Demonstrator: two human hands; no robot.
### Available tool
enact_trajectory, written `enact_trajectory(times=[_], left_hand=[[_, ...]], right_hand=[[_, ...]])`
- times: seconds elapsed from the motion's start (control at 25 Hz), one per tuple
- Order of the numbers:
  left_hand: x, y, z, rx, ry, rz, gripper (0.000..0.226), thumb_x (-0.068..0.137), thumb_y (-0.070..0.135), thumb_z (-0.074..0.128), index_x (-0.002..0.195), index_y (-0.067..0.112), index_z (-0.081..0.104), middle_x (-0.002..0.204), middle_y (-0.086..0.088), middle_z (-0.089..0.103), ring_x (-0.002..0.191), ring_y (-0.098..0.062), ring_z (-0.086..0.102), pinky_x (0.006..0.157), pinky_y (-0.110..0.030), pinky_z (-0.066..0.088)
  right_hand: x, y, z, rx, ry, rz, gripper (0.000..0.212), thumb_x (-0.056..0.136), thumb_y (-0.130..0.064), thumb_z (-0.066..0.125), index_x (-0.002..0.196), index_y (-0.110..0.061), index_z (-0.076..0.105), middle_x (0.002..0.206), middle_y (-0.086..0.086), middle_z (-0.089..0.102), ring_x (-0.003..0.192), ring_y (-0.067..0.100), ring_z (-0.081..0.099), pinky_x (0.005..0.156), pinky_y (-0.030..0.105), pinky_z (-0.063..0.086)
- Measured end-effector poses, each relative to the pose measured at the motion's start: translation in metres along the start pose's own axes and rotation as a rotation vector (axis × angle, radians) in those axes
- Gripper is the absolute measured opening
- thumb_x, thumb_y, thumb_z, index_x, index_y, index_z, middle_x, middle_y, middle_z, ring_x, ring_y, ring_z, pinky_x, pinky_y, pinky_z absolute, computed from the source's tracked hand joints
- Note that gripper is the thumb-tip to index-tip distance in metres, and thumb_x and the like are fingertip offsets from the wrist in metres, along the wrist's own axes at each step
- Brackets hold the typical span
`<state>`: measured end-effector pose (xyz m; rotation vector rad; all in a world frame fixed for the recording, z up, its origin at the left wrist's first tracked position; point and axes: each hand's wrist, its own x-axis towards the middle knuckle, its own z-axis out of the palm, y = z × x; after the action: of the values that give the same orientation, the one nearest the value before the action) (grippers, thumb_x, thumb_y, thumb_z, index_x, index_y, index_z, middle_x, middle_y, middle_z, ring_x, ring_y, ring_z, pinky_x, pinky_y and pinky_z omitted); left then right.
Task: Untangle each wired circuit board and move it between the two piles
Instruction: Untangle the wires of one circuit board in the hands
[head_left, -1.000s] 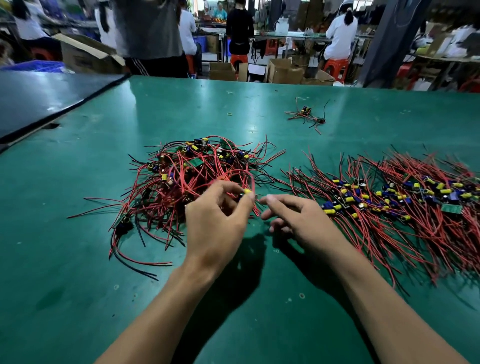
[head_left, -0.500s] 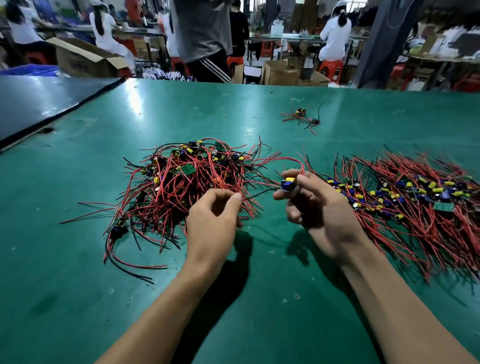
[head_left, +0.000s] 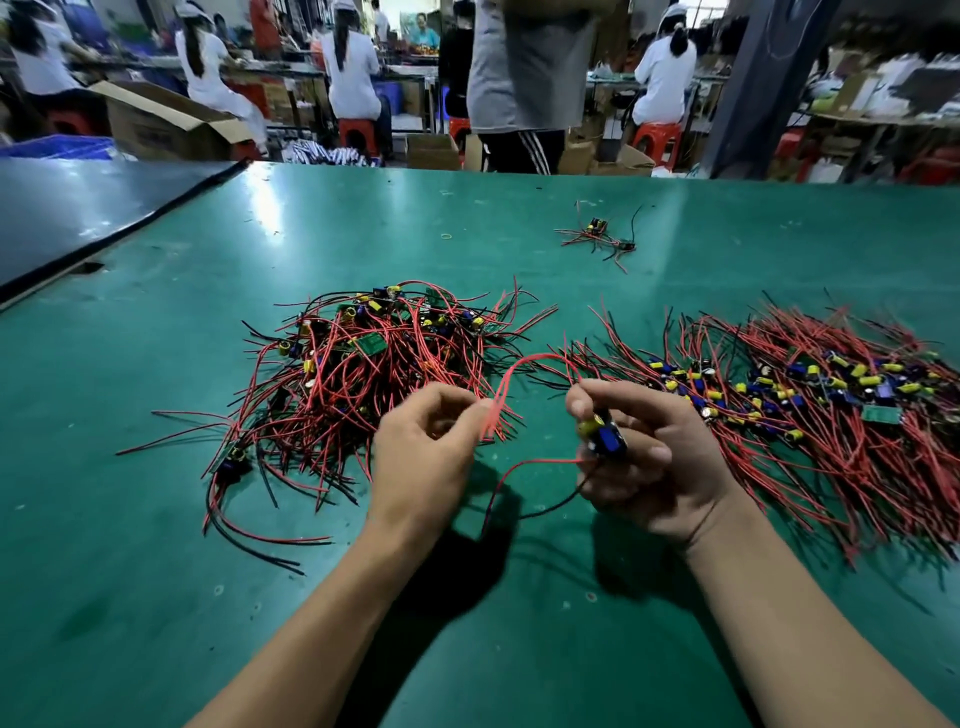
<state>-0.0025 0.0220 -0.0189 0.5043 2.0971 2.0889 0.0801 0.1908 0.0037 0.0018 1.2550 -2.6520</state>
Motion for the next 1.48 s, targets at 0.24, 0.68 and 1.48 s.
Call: enact_trajectory(times=[0.24, 0.68, 1.48], left_hand=[[-0.012, 0.003, 0.017, -0.363, -0.423, -0.272, 0.013, 0.079, 0.024, 0.069, 0.085, 0.013, 0.071, 0.081, -0.01, 0.073, 0.055, -0.019, 0.066, 0.054, -0.025, 0.054], [-0.008, 0.0, 0.014, -0.405, -0.499, -0.364, 0.045, 0.079, 0.039, 0.071, 0.109, 0.007, 0.057, 0.094, -0.016, 0.072, 0.07, -0.028, 0.07, 0.066, -0.034, 0.057], [-0.009, 0.0, 0.015, -0.402, -0.532, -0.438, 0.014, 0.079, 0.017, 0.068, 0.086, 0.005, 0.066, 0.069, -0.013, 0.066, 0.053, -0.022, 0.063, 0.048, -0.025, 0.053]], right_hand=[[0.011, 0.006, -0.005, -0.173, 0.294, -0.133, 0.015, 0.079, -0.026, 0.068, 0.086, -0.02, 0.08, 0.042, -0.008, 0.037, 0.028, -0.002, 0.022, 0.03, 0.008, 0.019], [0.019, 0.019, -0.01, -0.333, 0.245, -0.227, 0.02, 0.073, -0.036, 0.08, 0.075, -0.017, 0.075, 0.072, 0.003, 0.068, 0.062, 0.016, 0.06, 0.054, 0.025, 0.049], [0.023, 0.02, -0.02, -0.348, 0.416, -0.225, 0.04, 0.068, -0.047, 0.086, 0.076, -0.014, 0.064, 0.069, 0.008, 0.043, 0.041, 0.01, 0.036, 0.042, 0.019, 0.029]])
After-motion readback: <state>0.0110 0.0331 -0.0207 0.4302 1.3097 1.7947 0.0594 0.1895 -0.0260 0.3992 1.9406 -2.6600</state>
